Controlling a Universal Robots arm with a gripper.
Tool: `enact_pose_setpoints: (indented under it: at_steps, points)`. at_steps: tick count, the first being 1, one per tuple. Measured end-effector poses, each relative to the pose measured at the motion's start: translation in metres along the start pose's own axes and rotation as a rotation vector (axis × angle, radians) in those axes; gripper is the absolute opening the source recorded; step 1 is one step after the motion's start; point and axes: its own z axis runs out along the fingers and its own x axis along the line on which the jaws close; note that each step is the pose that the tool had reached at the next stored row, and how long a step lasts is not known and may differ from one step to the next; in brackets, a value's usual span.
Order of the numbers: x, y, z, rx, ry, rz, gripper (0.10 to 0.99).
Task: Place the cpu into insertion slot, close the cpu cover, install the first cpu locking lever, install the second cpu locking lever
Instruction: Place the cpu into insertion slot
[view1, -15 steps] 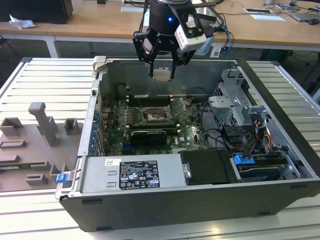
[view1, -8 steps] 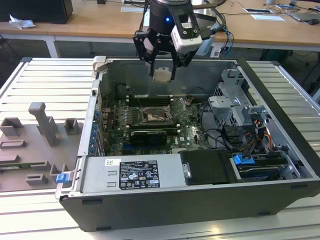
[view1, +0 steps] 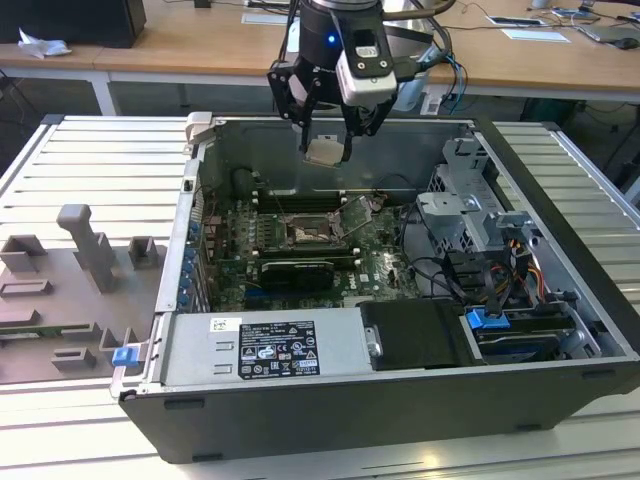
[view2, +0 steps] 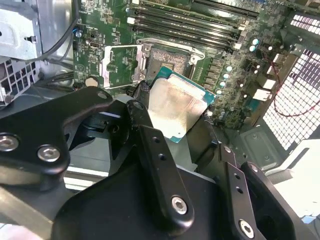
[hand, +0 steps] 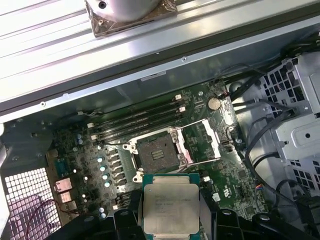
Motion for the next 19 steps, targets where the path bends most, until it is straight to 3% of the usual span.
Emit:
enact_pose_setpoints:
  at_steps: [19]
  points:
    - [0.0,0.0,0.0004,0.001,-0.0098,0.112,0.541]
